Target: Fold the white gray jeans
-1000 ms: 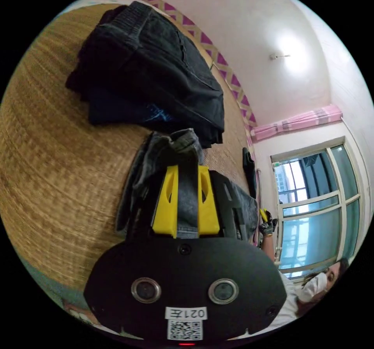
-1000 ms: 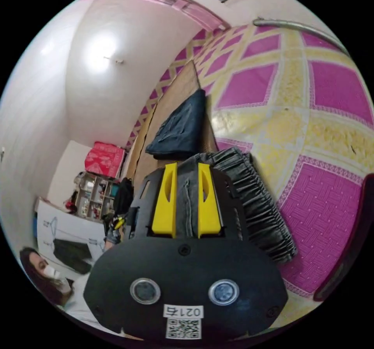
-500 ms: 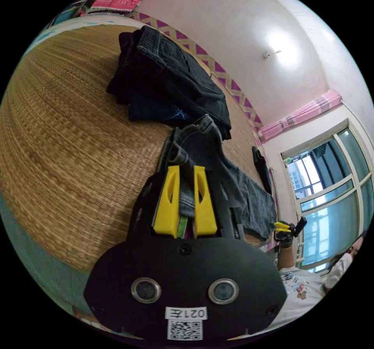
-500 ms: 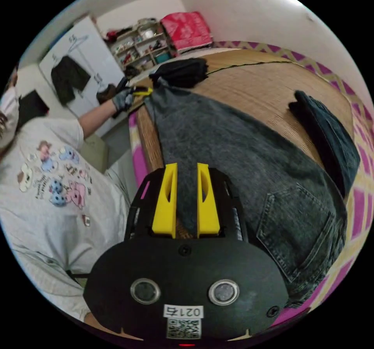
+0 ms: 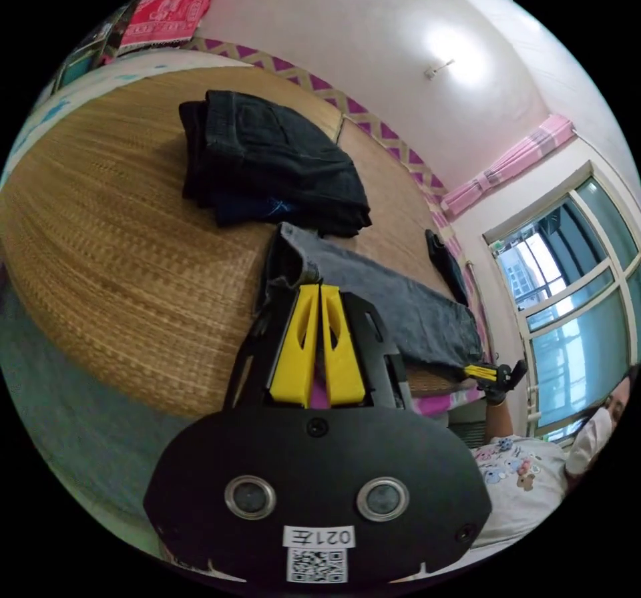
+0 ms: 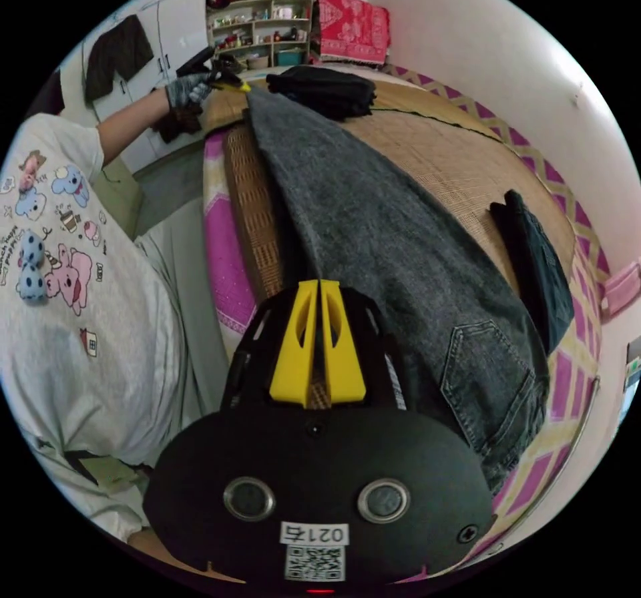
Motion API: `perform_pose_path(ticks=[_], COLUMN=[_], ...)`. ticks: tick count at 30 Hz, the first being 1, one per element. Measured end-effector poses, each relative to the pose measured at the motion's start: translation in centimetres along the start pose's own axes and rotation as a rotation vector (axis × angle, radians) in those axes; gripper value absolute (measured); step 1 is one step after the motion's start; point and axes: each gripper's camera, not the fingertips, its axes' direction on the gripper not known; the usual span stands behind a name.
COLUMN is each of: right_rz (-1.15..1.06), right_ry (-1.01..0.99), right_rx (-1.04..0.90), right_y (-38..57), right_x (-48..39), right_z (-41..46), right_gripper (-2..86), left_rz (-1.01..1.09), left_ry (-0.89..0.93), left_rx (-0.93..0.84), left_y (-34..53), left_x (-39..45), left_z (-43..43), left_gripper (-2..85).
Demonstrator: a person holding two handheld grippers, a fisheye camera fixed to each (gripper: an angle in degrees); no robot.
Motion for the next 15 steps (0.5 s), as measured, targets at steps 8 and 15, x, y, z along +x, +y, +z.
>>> perform_pose_path(ticks=[8,15], right_rz=[0.061,0.217], right_ry=[-0.051,-0.089], right_rx=[-0.038,0.041], right_y=[2.2,6.0], right_x=[-0.7,0.0], right_z=[1.8,-0.2], right_gripper=[-0.5,-0.5], left_rz=[-0.166,-0.191], left_ry=[0.14,0.153], left_rx=[0.022,0.098], left_y=[2.5,5.9], left_x=[-5.0,-3.7], left_z=[5.1,5.6], left_gripper=[-0.8,8.8])
